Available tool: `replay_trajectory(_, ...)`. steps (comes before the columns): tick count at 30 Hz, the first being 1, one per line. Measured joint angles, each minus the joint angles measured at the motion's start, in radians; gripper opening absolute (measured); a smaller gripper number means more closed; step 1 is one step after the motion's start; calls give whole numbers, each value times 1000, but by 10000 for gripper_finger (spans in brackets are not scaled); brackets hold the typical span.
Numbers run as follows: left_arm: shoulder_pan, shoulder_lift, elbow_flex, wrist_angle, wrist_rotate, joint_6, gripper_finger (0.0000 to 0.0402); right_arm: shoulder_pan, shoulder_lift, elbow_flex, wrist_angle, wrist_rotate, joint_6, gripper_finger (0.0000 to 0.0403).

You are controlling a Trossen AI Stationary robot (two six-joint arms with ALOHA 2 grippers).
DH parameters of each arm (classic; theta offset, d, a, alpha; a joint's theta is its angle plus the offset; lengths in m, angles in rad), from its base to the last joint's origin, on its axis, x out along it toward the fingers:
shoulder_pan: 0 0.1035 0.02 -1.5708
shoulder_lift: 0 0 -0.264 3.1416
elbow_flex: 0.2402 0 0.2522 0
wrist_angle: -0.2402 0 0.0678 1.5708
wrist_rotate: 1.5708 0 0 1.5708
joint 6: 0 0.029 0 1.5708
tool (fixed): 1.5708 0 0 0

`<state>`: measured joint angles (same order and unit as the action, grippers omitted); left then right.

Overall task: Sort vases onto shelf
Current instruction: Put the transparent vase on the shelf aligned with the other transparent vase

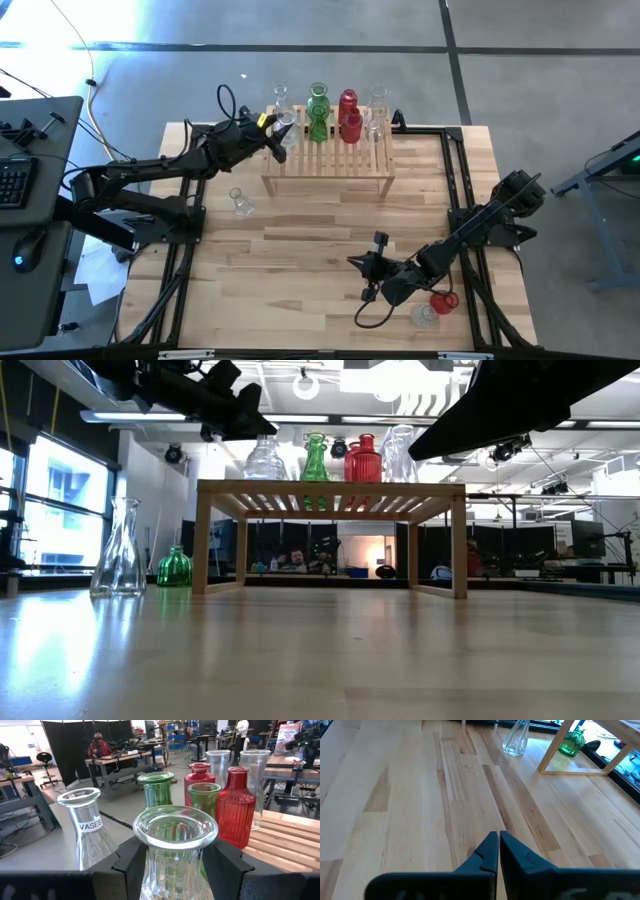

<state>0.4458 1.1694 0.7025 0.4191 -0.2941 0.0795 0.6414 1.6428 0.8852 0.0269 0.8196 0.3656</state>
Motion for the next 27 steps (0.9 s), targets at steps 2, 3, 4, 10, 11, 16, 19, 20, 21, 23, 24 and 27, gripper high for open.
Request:
replay_trajectory(2,0,0,0,0,-6,0,165,0,0,0,0,-1,0,0)
replay_trajectory(3,0,0,0,0,-6,0,171,0,0,0,0,-1,0,0)
replay_trajectory(4,0,0,0,-1,-7,1,178,0,0,0,0,-1,0,0)
replay_trajectory(10,0,0,0,-3,-29,3,209,0,0,0,0,-1,0,0)
replay_trajectory(11,0,0,0,-3,-30,4,211,0,0,0,0,-1,0,0)
replay_trajectory(16,0,0,0,-3,-53,11,212,0,0,0,0,-1,0,0)
replay_trajectory(19,0,-5,0,-5,-56,25,212,0,0,0,0,-1,0,0)
replay_trajectory(20,0,-8,0,-6,-61,32,212,0,0,0,0,-1,0,0)
replay_trajectory(21,0,-10,0,-3,-64,37,211,0,0,0,0,-1,0,0)
replay_trajectory(23,0,-16,0,-5,-68,38,212,0,0,0,0,-1,0,0)
replay_trajectory(24,0,-20,0,-9,-69,37,212,0,0,0,0,-1,0,0)
replay_trajectory(27,0,-21,0,-15,-69,37,212,0,0,0,0,-1,0,0)
